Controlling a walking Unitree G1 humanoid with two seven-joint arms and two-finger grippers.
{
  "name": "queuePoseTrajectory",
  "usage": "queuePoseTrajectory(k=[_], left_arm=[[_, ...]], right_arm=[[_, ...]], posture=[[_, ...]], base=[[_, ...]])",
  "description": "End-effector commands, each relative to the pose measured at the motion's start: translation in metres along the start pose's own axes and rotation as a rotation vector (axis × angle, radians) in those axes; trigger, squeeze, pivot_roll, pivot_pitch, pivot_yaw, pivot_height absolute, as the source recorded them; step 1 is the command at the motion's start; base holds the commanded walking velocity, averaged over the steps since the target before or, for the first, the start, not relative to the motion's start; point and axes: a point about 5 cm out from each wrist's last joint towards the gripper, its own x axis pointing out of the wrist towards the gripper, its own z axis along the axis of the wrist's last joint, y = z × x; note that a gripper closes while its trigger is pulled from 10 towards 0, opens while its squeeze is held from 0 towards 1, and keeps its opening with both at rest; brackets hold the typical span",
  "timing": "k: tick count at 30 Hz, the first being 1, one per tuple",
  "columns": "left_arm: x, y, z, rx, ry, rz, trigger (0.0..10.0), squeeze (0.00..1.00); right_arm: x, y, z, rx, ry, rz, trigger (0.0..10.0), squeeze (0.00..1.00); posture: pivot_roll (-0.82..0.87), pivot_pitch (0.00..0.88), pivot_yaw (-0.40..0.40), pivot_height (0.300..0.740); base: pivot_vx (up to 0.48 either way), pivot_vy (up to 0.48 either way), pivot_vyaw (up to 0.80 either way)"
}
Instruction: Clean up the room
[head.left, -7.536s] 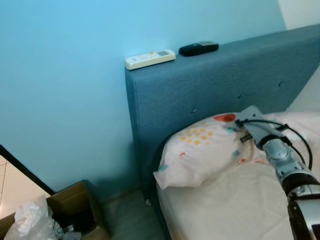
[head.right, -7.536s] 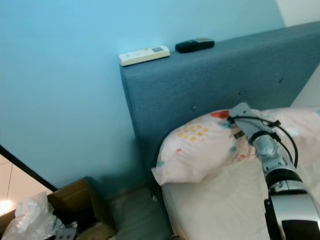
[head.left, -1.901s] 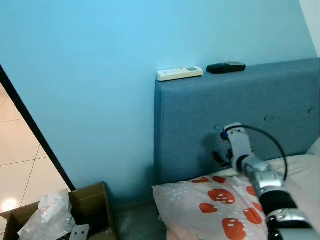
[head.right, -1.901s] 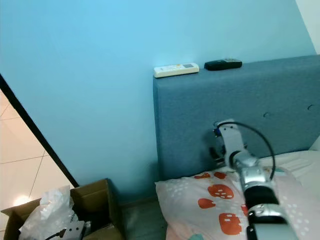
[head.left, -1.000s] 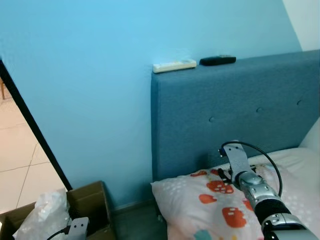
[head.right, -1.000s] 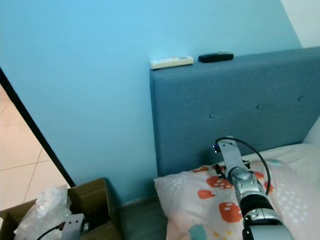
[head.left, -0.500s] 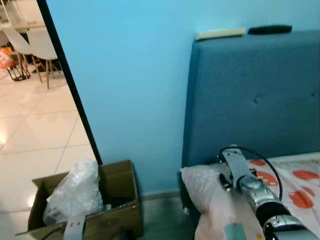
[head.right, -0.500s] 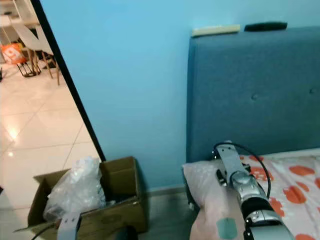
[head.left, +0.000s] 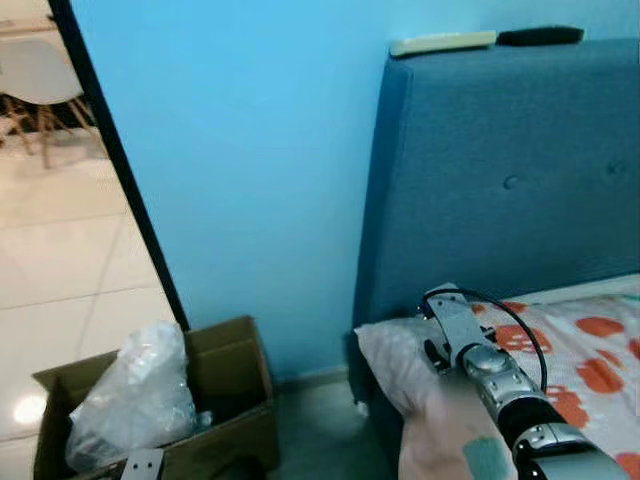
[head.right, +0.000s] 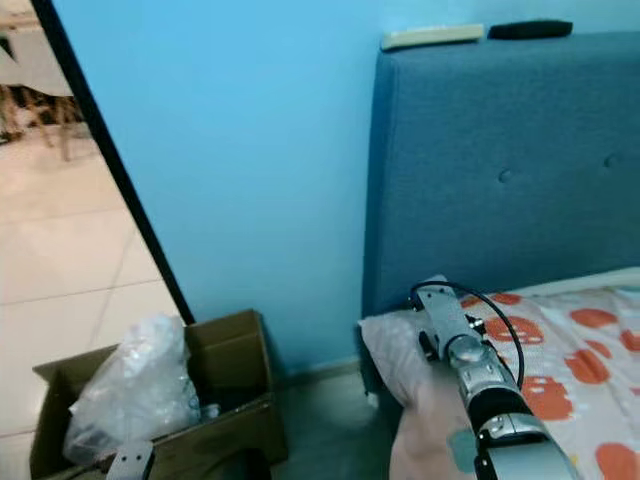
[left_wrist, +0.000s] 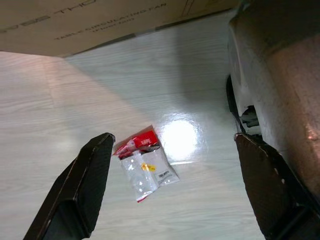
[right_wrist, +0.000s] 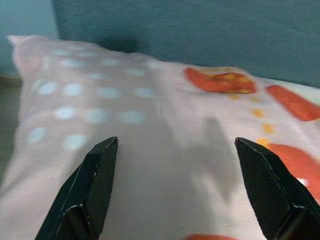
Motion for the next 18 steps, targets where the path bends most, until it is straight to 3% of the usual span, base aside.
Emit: queuePoseTrajectory(k=[1,12,13,18], left_arm=[[0.002,-0.010,-0.001,-0.009,0.007,-0.035,10.0,0.00],[0.002,-0.013,-0.004,0.007,0.017,-0.045,10.0,0.00],[0.002,-0.013,-0.005,0.012,0.018,-0.044,10.0,0.00],[0.002,-0.013,-0.005,0.014,0.019,-0.043,10.0,0.00]], right_arm=[[0.000,0.006,-0.001,0.006,-0.003,0.018,10.0,0.00],[0.001,0.010,0.002,-0.009,-0.023,0.038,10.0,0.00],[0.001,0.011,0.005,0.039,-0.049,0.063,10.0,0.00],[0.000,0.013,0.010,0.077,-0.085,0.089,10.0,0.00]], posture=[[0.04,0.057,0.003,0.587],[0.04,0.060,0.003,0.587],[0.04,0.060,0.004,0.587],[0.04,0.062,0.004,0.587]], base=[[0.000,0.000,0.00],[0.000,0.000,0.00],[0.000,0.000,0.00],[0.000,0.000,0.00]])
